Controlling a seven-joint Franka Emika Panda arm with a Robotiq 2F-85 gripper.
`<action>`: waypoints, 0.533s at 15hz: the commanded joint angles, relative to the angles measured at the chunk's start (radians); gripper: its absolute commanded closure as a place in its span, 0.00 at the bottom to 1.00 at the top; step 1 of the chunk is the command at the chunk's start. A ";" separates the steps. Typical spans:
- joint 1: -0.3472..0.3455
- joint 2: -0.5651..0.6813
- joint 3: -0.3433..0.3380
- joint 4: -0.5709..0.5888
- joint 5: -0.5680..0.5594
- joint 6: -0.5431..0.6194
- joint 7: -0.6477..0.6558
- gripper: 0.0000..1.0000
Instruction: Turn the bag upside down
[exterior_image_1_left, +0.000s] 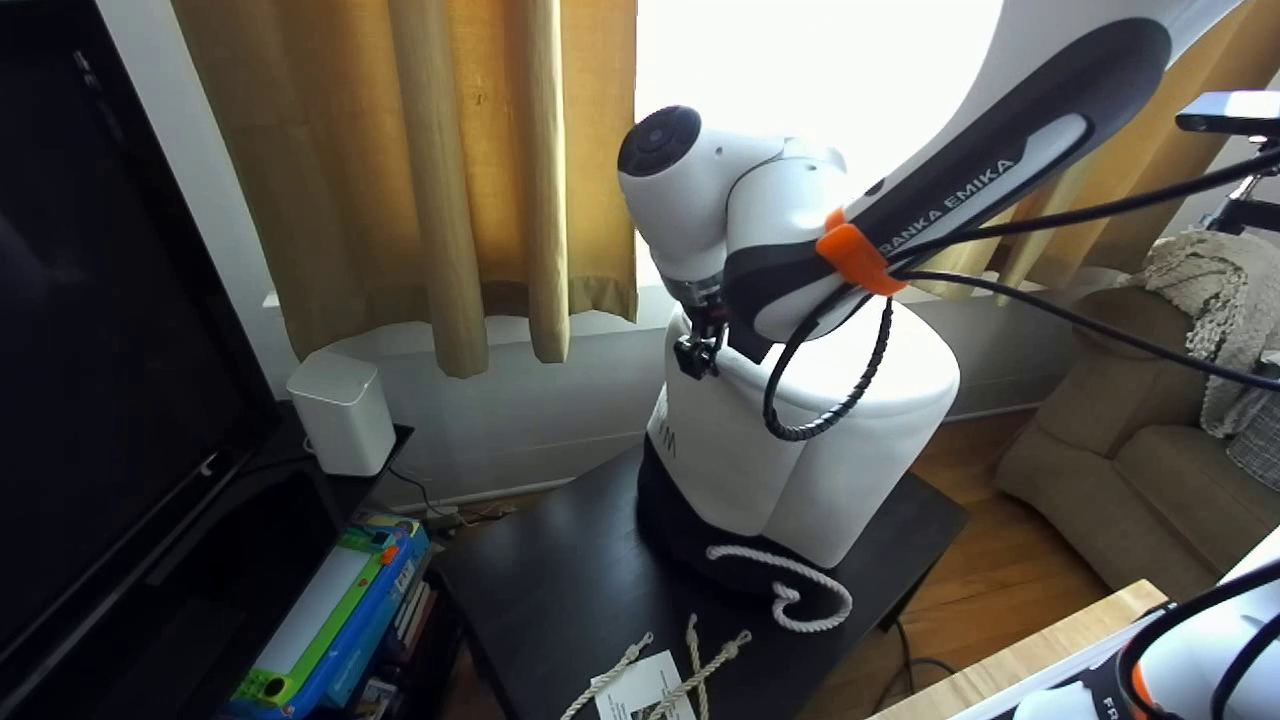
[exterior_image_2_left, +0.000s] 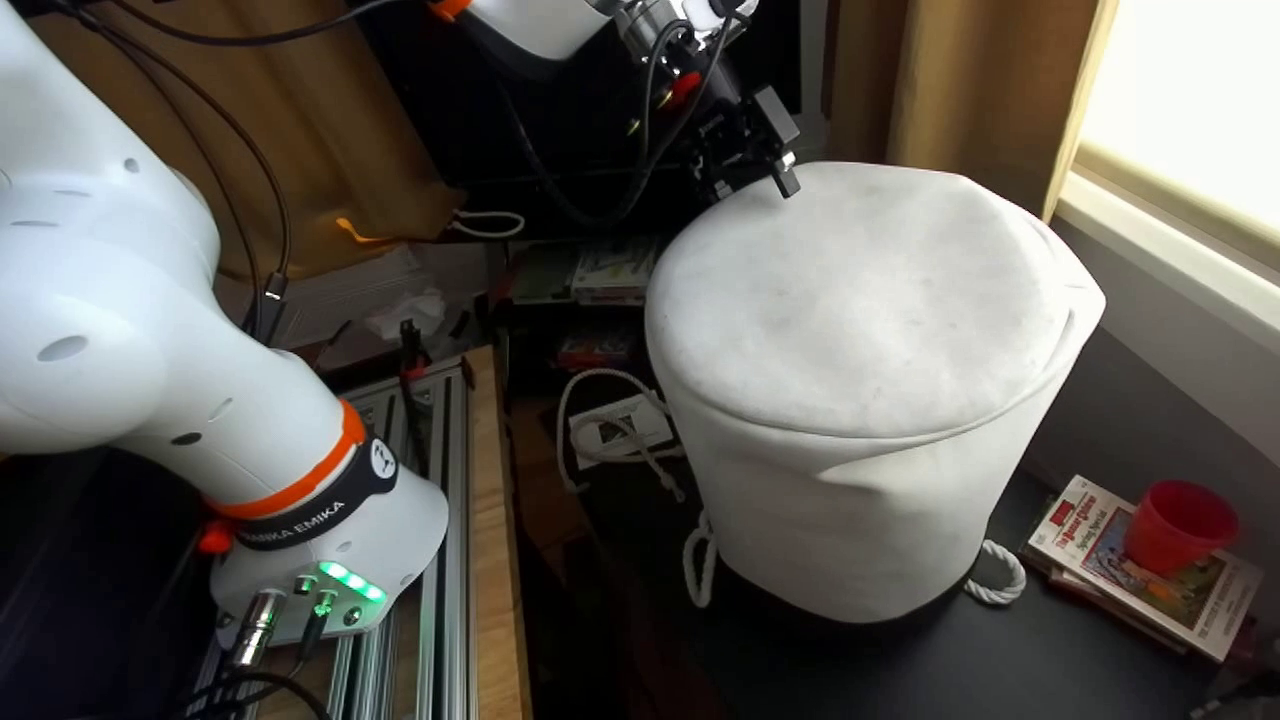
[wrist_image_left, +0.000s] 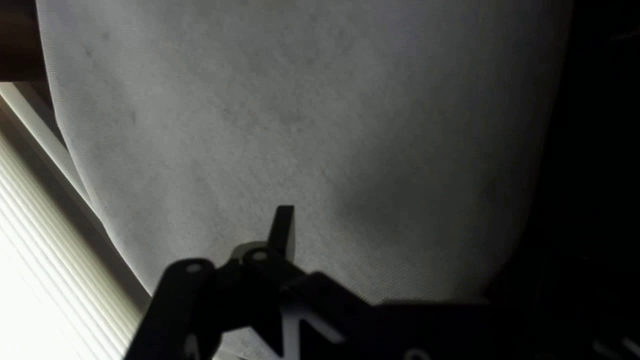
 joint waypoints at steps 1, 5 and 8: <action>-0.013 -0.055 -0.012 0.003 0.248 0.035 -0.167 0.00; -0.021 -0.095 -0.026 0.036 0.451 0.009 -0.267 0.00; -0.032 -0.131 -0.036 0.049 0.528 0.004 -0.305 0.00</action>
